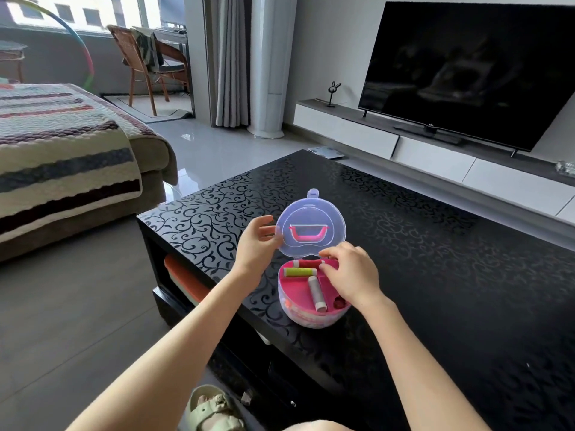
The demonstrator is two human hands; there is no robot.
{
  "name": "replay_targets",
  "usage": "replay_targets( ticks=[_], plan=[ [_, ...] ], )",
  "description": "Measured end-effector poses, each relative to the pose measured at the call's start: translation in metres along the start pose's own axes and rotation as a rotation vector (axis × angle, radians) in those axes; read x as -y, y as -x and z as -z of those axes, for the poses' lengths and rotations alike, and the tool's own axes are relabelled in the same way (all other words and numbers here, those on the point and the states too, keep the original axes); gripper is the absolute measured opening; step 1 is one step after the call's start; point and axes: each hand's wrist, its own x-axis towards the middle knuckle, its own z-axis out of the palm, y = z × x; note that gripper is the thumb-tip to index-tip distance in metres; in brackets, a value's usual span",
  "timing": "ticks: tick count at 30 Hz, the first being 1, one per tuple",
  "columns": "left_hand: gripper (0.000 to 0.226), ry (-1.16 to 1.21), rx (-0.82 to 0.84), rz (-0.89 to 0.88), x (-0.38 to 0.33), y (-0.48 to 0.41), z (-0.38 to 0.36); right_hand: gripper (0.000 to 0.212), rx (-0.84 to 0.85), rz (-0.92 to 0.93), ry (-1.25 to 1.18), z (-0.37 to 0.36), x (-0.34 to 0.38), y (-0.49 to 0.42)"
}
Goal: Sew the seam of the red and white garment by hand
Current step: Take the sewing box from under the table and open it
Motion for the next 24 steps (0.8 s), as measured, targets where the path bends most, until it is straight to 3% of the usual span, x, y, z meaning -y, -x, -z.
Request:
replay_targets(
  ticks=[4,8,11,13,15,17,20,24],
  plan=[
    [0.049,0.070,0.066,0.058,0.014,0.003,0.001,0.021,0.025,0.057,0.031,0.000,-0.001,-0.006],
    [0.053,-0.043,0.049,0.039,0.012,0.012,0.004,0.011,-0.131,0.048,-0.079,-0.002,0.000,0.003],
    [0.035,-0.099,0.005,-0.059,-0.010,0.017,0.009,0.001,-0.189,-0.042,-0.470,0.008,0.013,0.018],
    [0.021,-0.014,0.052,-0.083,-0.029,0.028,0.013,0.005,-0.142,-0.122,-0.837,0.015,0.029,0.033],
    [0.023,0.064,0.123,-0.070,-0.043,0.044,0.019,0.010,-0.036,-0.175,-1.135,0.019,0.045,0.045],
    [0.028,0.144,0.202,-0.019,-0.048,0.057,0.027,0.012,0.075,-0.206,-1.283,0.019,0.053,0.052],
    [0.018,0.235,0.337,0.035,-0.050,0.068,0.035,0.023,0.176,-0.276,-1.481,0.016,0.059,0.058],
    [0.026,0.289,0.393,0.049,-0.048,0.070,0.043,0.035,0.241,-0.306,-1.565,0.012,0.068,0.063]
  ],
)
